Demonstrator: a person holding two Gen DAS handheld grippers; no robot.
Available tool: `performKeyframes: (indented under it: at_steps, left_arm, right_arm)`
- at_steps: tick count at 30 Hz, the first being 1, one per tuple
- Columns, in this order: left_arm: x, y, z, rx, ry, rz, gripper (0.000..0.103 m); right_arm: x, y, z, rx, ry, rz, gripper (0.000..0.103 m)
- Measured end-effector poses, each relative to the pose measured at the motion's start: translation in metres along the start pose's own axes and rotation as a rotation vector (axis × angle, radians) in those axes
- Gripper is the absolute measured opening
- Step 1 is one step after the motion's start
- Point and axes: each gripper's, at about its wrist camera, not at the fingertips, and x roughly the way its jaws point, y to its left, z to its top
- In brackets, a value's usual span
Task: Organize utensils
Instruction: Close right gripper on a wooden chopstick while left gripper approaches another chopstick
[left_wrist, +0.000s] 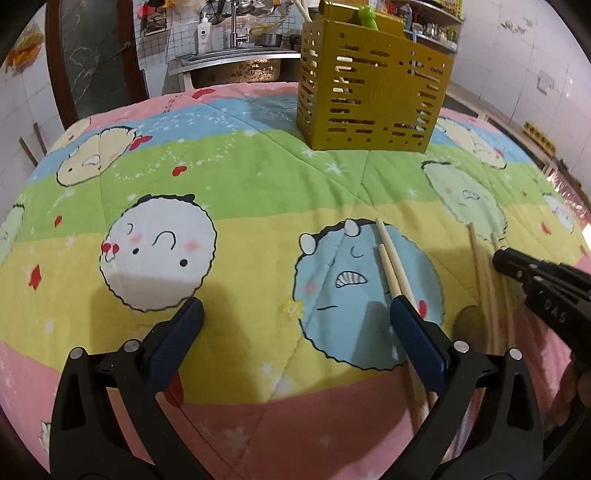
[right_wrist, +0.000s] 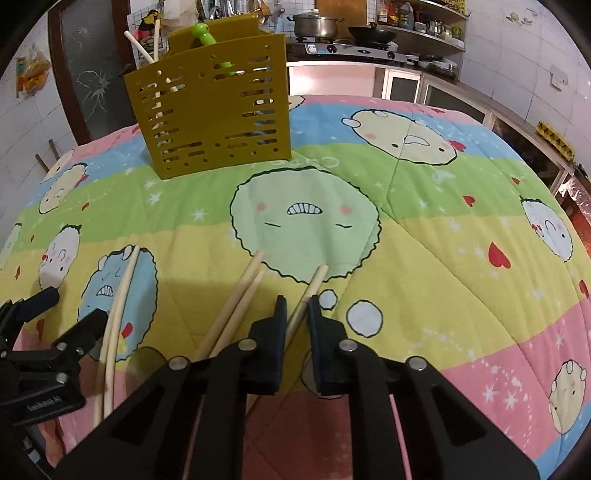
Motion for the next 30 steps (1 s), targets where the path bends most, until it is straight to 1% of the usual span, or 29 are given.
performKeyframes:
  at_steps: [1, 3, 6, 8, 12, 19, 21, 24, 26, 27, 28, 30]
  left_arm:
    - [-0.002, 0.0, -0.001, -0.011, 0.001, -0.02, 0.098]
    - [-0.004, -0.003, -0.003, -0.006, 0.003, -0.031, 0.098]
    - [-0.004, -0.01, -0.007, 0.031, 0.008, -0.016, 0.098]
    - [-0.005, -0.01, -0.007, 0.031, 0.008, -0.015, 0.098]
    - [-0.002, -0.009, -0.007, 0.022, 0.022, -0.02, 0.098]
    - [0.006, -0.016, -0.001, 0.031, 0.046, 0.016, 0.096]
    - [0.008, -0.019, 0.002, 0.038, 0.049, 0.024, 0.092]
    - [0.009, -0.027, 0.004, 0.06, 0.049, 0.036, 0.083]
    - [0.008, -0.032, 0.006, 0.068, 0.053, 0.02, 0.066]
    - [0.008, -0.034, 0.008, 0.07, 0.057, 0.015, 0.062]
    - [0.008, -0.038, 0.01, 0.073, 0.062, 0.005, 0.052]
    - [0.01, -0.042, 0.013, 0.08, 0.069, 0.005, 0.044]
  right_arm:
    - [0.0, -0.001, 0.0, -0.002, -0.001, 0.002, 0.011]
    - [-0.002, -0.002, 0.0, -0.007, -0.003, 0.004, 0.01]
    - [-0.004, -0.004, 0.001, -0.012, -0.006, 0.005, 0.008]
    - [-0.005, -0.007, 0.0, -0.011, -0.007, -0.005, 0.008]
    - [-0.004, -0.011, -0.001, 0.015, -0.008, 0.007, 0.008]
    - [-0.001, -0.007, -0.003, 0.031, -0.018, -0.006, 0.012]
    - [0.0, -0.008, -0.003, 0.047, -0.018, 0.001, 0.012]
    - [0.002, -0.009, -0.002, 0.07, -0.01, 0.002, 0.012]
    - [0.003, -0.009, -0.001, 0.086, -0.003, -0.004, 0.012]
    - [0.004, -0.008, 0.0, 0.092, 0.002, -0.009, 0.012]
    - [0.005, -0.007, 0.0, 0.093, 0.005, -0.014, 0.012]
    - [0.006, -0.007, 0.002, 0.094, 0.01, -0.018, 0.01]
